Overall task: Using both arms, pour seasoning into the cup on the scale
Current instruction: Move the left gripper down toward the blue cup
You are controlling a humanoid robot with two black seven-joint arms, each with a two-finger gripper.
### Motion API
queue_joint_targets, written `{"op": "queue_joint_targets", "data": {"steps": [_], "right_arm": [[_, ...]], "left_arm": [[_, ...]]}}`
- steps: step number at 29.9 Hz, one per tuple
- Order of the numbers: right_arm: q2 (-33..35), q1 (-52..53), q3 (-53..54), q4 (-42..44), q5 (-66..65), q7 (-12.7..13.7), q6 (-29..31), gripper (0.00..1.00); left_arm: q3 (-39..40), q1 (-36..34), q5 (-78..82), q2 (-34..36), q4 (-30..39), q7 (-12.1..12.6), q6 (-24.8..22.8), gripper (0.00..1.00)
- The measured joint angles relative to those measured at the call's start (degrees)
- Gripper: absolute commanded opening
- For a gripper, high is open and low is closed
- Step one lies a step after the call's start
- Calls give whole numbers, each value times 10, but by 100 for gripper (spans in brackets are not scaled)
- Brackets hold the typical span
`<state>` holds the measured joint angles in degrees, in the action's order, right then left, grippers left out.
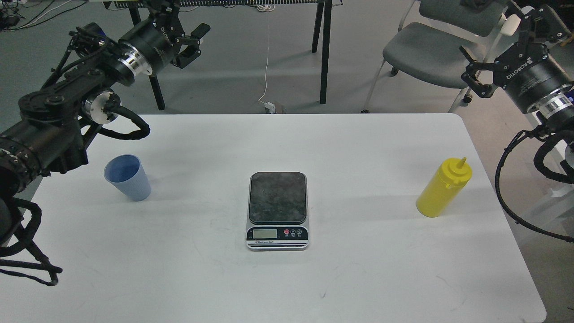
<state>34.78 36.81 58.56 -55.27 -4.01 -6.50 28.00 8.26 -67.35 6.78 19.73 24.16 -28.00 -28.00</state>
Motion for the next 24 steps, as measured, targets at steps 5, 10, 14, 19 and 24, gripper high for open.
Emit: {"op": "queue_joint_targets", "data": {"steps": [5,10,14,19,24], "right_arm": [[-1,-1,0,-1,0,0,0,98],[-1,-1,0,-1,0,0,0,98],[0,-2,1,-1,0,0,0,98],[0,-3,1,-1,0,0,0,98],[0,-3,1,-1,0,0,0,98]], "left_arm": [[-1,5,-1,0,-2,0,9,99],[-2,7,4,2,-1,0,12,99],[6,7,1,4,-1,0,1,99],[-16,6,63,17,-2,0,0,99],[-41,-3,267,88,7,0,0,99]]}}
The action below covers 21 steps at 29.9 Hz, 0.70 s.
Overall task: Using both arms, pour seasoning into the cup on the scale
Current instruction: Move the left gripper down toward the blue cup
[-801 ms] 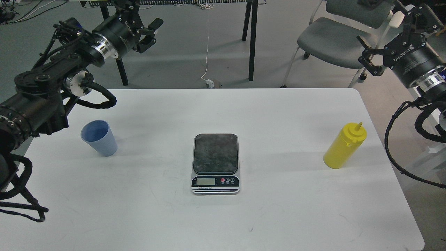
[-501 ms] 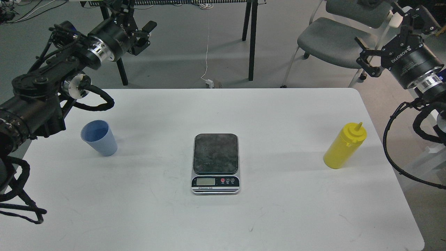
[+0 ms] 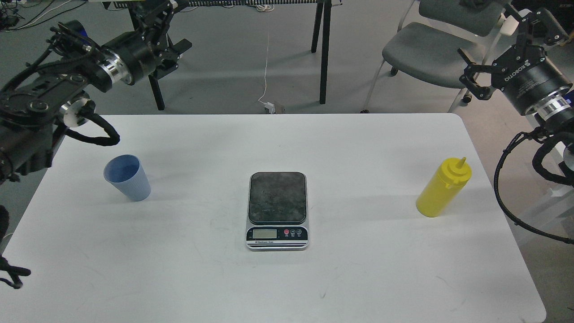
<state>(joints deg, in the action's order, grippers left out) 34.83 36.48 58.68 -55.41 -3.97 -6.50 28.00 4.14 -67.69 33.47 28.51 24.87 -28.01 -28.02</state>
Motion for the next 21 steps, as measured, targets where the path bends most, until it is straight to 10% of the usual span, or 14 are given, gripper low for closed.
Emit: {"op": "queue_joint_targets", "data": {"steps": [21], "right_arm": [[0,-6,1,-2,0,-2,0,98]], "left_arm": [[-70,75,415,95,4,0,73,99]]}}
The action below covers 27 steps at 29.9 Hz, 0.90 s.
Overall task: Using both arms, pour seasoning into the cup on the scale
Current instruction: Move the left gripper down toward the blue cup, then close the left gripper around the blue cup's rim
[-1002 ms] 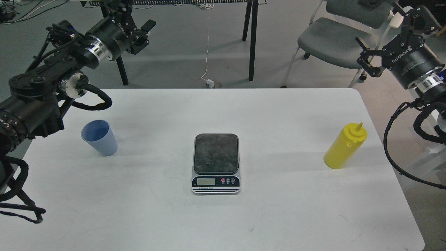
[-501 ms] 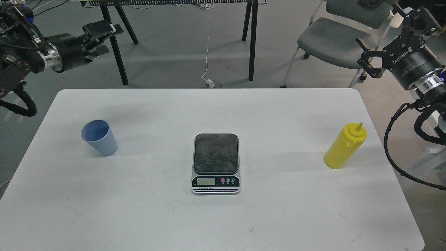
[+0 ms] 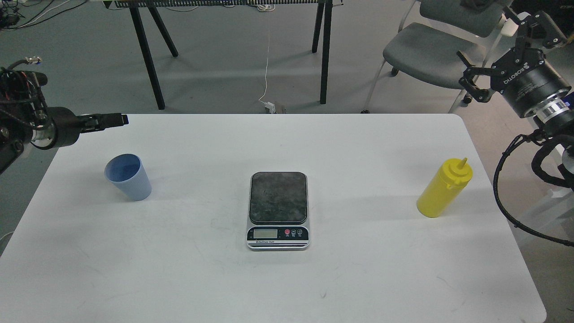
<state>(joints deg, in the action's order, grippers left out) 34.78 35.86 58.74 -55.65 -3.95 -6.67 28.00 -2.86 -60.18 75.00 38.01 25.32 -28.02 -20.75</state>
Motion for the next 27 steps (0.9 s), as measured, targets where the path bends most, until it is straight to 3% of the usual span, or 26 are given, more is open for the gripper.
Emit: {"op": "queue_joint_targets", "data": {"steps": [13,27], "right_arm": [[2,-2,1,-3,0,0,0,98],[-1,-8,-2,-4,-1,0,0,98]], "left_arm": [[-81,3,3,1,0,0,26,99],[-85,59,-4,-2,0,0,35,99]]}}
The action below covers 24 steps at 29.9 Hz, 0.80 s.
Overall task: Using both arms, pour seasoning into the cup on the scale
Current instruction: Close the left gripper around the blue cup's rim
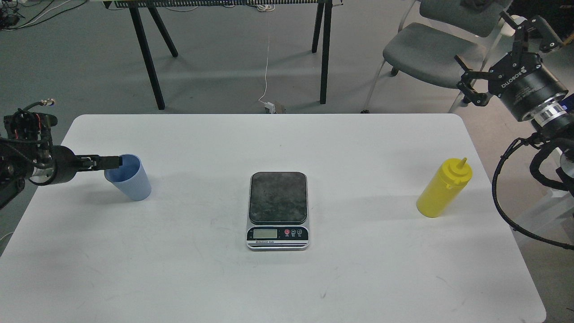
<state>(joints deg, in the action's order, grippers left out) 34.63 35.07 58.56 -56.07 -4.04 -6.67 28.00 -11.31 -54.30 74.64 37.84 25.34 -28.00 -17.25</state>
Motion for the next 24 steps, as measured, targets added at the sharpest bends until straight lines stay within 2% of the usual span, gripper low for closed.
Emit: {"op": "queue_joint_targets", "data": {"steps": [2,5,9,11,12,14,15,24], "right_arm": [[0,0,0,0,0,0,0,98],[0,0,0,-1,0,0,0,98],[0,0,1,-1,0,0,0,98],[1,0,1,0,0,0,0,98],[1,0,1,0,0,0,0,98],[1,0,1,0,0,0,0,98],[1,0,2,0,0,0,0,98],[0,0,2,1,0,0,0,98]], "left_arm": [[0,4,0,-2,0,0,2,99],[0,7,-1,-4,0,0,6,91],[3,14,-2,-6,-1,0,13,59],[3,14,-2,-6,-2,0,16,30],[3,14,-2,-6,-3,0,17,19],[1,15,-1,-6,-3,0,20,7],[1,15,1,-5,-3,0,21,4],[-3,9,16,1,-4,0,16,1]]}}
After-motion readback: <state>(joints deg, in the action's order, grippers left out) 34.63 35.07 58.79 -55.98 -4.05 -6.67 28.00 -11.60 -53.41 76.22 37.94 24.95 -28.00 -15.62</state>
